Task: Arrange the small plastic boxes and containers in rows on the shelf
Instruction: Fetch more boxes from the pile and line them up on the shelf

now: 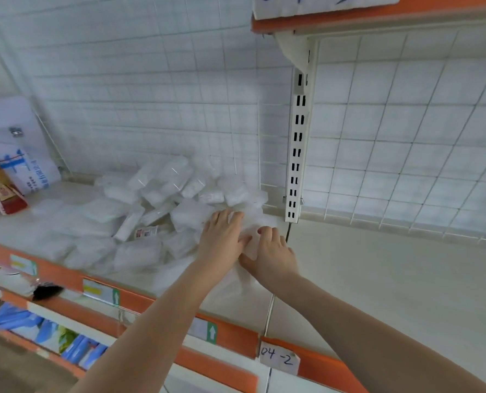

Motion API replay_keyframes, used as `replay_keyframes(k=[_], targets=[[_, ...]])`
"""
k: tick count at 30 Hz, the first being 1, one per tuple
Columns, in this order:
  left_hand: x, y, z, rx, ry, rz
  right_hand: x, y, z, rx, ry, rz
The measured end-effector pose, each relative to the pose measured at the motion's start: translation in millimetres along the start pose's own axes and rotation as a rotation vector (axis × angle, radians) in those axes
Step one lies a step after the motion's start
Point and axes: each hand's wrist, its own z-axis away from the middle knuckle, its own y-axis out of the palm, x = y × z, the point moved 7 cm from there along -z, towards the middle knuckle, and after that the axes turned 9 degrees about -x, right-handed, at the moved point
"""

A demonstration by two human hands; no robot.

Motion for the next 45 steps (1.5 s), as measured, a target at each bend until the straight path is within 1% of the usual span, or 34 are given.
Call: replay_keyframes(k=[3,6,11,13,18,20,24,27,31,35,39,45], targets=[[0,5,3,-0.08,0.002,-0.031,-1,2,1,-0.017,0.009,-0.053],[3,6,9,-0.171,-0.045,-0.003,-1,8,1,-0.007,0.001,-0.067],[3,4,15,-0.225,-0.09,0.089,-2,4,1,-0.02,-0.001,-0.167],[3,0,16,-0.243,-0.092,0.13,-4,-2,2,-0.057,-0.032,-0.205],[-13,-13,21,-0.339,0.02,0.214,-15,-19,11,-0.12,-0.061,-0.276],[-22,-15,18,-0.353,0.032,0.252,-23,-29,14,-0.142,-0.059,-0.288],[-49,-15,11,-0.328,0.03,0.282,-52,-52,23,-0.186,0.02,-0.311],[-79,-12,8,-0.307,0.082,0.294,-82,-74,33,-0.239,0.102,-0.331],[-126,0,12,-0.263,0.11,0.346,-128,-104,49,-0.31,0.188,-0.332],[-175,20,22,-0.184,0.109,0.402,-179,-136,67,-0.371,0.252,-0.316],[-229,37,31,-0.054,0.055,0.473,-227,-166,89,-0.415,0.303,-0.299],[-316,44,46,0.02,0.139,0.544,-293,-209,129,-0.488,0.379,-0.257]])
